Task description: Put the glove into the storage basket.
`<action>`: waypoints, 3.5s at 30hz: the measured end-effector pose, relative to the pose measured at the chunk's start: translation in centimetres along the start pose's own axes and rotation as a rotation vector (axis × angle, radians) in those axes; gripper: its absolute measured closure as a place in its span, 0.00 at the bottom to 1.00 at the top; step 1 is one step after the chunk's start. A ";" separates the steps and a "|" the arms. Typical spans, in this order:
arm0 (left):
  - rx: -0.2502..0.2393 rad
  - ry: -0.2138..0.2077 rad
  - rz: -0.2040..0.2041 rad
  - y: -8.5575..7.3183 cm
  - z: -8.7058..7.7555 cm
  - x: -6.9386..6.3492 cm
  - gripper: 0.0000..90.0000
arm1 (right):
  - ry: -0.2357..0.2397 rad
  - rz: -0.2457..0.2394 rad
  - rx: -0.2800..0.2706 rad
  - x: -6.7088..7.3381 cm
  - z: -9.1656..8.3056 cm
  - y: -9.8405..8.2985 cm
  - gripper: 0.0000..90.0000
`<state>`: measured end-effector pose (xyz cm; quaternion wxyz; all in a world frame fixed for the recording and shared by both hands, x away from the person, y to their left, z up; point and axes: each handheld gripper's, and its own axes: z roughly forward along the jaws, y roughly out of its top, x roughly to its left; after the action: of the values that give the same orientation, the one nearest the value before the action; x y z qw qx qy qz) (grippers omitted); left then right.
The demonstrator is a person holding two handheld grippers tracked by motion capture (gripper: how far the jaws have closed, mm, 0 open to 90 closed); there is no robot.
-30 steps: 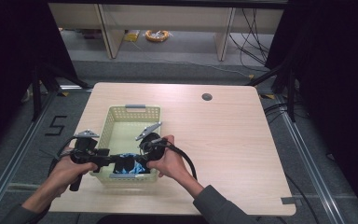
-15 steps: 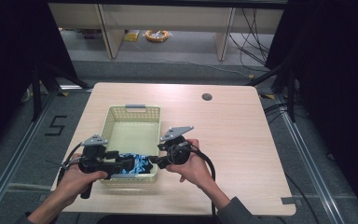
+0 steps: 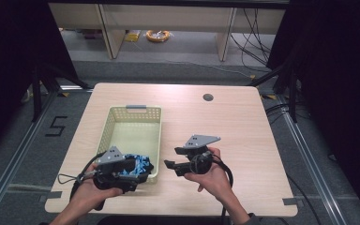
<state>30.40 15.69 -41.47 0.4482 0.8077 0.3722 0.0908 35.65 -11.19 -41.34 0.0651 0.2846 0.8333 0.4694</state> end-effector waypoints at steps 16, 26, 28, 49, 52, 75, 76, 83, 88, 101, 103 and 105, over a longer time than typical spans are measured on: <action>-0.017 -0.067 0.065 -1.5 2.3 -3.1 0.28 | -0.048 0.056 -0.042 -1.1 -3.4 -3.4 0.42; -0.020 -0.094 0.069 -2.6 2.4 -3.8 0.26 | -0.076 0.093 -0.082 -1.6 -4.6 -5.6 0.37; -0.008 -0.087 0.068 -3.1 2.4 -3.7 0.24 | -0.064 0.112 -0.064 -1.4 -4.6 -6.0 0.36; -0.002 -0.025 0.080 -6.0 2.5 -3.4 0.23 | -0.064 0.085 -0.066 -0.2 -4.5 -8.9 0.32; -0.010 -0.028 0.070 -6.5 2.3 -3.5 0.23 | -0.066 0.093 -0.069 -0.1 -4.4 -9.0 0.32; 0.012 -0.036 0.066 -8.3 2.7 -2.6 0.23 | -0.088 0.093 -0.032 0.7 -5.5 -10.9 0.32; 0.015 -0.040 0.072 -8.4 2.7 -2.6 0.23 | -0.086 0.108 -0.027 0.9 -5.6 -11.0 0.32; 0.001 -0.045 0.073 -8.8 2.7 -2.7 0.22 | -0.074 0.092 -0.028 1.0 -5.7 -11.8 0.31; -0.017 -0.047 0.066 -9.0 2.8 -2.7 0.20 | -0.094 0.123 -0.005 1.5 -6.1 -12.2 0.30; 0.015 -0.038 0.091 -9.7 2.5 -2.7 0.17 | -0.111 0.088 0.018 2.2 -6.7 -13.5 0.24; 0.011 -0.039 0.090 -9.8 2.5 -2.7 0.17 | -0.121 0.060 0.026 2.3 -6.7 -13.7 0.24; 0.010 -0.049 0.085 -9.9 2.5 -2.7 0.17 | -0.116 0.080 0.033 2.5 -6.7 -13.8 0.24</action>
<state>24.53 15.35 -50.22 0.4487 0.8271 0.3268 0.0880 25.37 -20.34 -48.57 0.0898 0.3456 0.8237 0.4404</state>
